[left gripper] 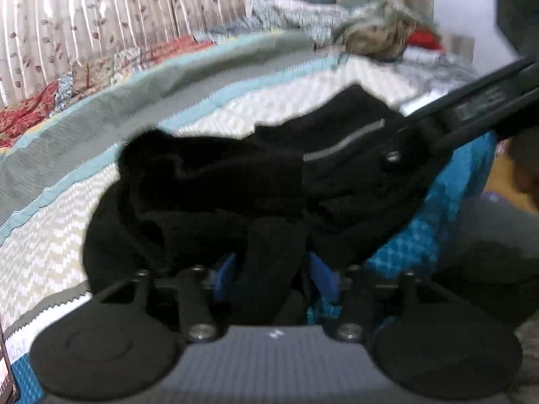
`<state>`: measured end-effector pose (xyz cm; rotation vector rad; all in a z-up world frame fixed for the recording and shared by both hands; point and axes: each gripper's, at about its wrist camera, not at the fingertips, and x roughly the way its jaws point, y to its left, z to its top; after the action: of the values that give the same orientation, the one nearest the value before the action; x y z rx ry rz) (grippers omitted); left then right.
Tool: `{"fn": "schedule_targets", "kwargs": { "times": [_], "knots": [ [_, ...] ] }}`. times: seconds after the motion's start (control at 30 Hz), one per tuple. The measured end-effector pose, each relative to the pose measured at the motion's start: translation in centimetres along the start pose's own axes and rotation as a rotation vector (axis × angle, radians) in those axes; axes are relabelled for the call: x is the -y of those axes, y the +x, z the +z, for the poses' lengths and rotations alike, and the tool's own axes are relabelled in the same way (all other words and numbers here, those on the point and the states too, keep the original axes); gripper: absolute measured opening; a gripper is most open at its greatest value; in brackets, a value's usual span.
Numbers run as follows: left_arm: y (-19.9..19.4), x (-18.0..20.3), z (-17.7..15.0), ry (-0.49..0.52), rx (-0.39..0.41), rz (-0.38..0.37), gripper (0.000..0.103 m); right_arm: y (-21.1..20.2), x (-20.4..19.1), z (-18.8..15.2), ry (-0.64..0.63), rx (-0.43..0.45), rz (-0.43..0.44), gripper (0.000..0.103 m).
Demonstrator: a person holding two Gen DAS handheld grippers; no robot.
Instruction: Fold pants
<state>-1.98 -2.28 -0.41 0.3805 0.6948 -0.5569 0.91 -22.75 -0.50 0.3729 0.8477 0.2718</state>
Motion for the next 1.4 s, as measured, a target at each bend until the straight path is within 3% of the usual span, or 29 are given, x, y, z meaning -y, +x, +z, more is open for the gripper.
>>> {"fn": "schedule_targets", "kwargs": {
  "times": [0.13,0.33,0.43,0.57,0.6,0.63,0.7,0.77,0.8,0.83,0.9,0.97,1.03,1.1,1.17,1.2,1.23,1.3,1.4],
  "knots": [
    [-3.2,-2.4,-1.1,-0.093,0.039,0.027,0.055,0.2,-1.2,1.6,-0.048,0.039,0.055,0.081],
    [-5.3,-8.4,-3.3,-0.469,0.071,0.022,0.056,2.8,-6.2,4.7,-0.254,0.04,0.105,0.086],
    [-5.3,-11.3,-3.7,-0.627,0.1,-0.03,0.056,4.8,-7.9,5.4,-0.341,0.025,0.076,0.086],
    [-3.4,-13.9,-2.4,-0.691,0.124,-0.109,0.058,6.5,-7.2,4.8,-0.33,-0.05,0.063,0.086],
    [-2.5,-14.2,-1.9,-0.695,0.105,-0.124,0.06,7.0,-6.6,4.4,-0.316,-0.079,0.057,0.083],
    [-1.5,-14.4,-1.4,-0.694,0.084,-0.142,0.06,7.3,-6.3,4.0,-0.298,-0.105,0.049,0.056],
    [0.8,-14.0,-0.6,-0.687,0.035,-0.178,0.06,8.1,-5.3,3.7,-0.224,-0.165,0.035,0.016],
    [2.3,-13.1,-0.2,-0.663,0.013,-0.193,0.054,7.7,-4.0,4.0,-0.094,-0.149,0.063,0.015],
    [3.1,-12.8,0.0,-0.654,0.0,-0.207,0.029,7.5,-3.1,4.2,-0.019,-0.139,0.083,0.014],
    [3.6,-12.7,0.1,-0.675,-0.015,-0.235,0.015,7.5,-2.6,4.4,0.037,-0.139,0.091,0.014],
    [2.4,-12.3,0.3,-0.71,0.036,-0.268,0.013,7.9,-1.7,4.5,0.128,-0.157,0.097,0.015],
    [0.5,-11.0,1.2,-0.621,0.124,-0.269,0.013,8.3,-0.9,4.3,0.199,-0.171,0.123,0.015],
    [-0.1,-9.0,2.5,-0.519,0.136,-0.288,0.015,8.6,-0.3,4.0,0.26,-0.181,0.153,0.016],
    [0.7,-6.8,3.1,-0.432,0.093,-0.288,0.017,8.8,0.6,3.8,0.357,-0.181,0.195,0.019],
    [1.7,-5.7,2.8,-0.404,0.06,-0.279,0.02,8.2,1.9,3.8,0.457,-0.158,0.238,0.027],
    [2.3,-5.6,2.4,-0.415,0.041,-0.278,0.021,7.7,2.4,3.7,0.494,-0.137,0.257,0.04],
    [2.6,-5.7,2.2,-0.428,0.032,-0.277,0.028,7.0,2.9,3.8,0.517,-0.11,0.258,0.058],
    [3.1,-5.8,2.0,-0.438,0.02,-0.272,0.035,5.6,3.3,4.3,0.533,-0.055,0.257,0.079],
    [3.2,-5.6,2.2,-0.426,0.019,-0.259,0.04,5.2,2.0,5.5,0.469,-0.066,0.293,0.088]
  ]
}}
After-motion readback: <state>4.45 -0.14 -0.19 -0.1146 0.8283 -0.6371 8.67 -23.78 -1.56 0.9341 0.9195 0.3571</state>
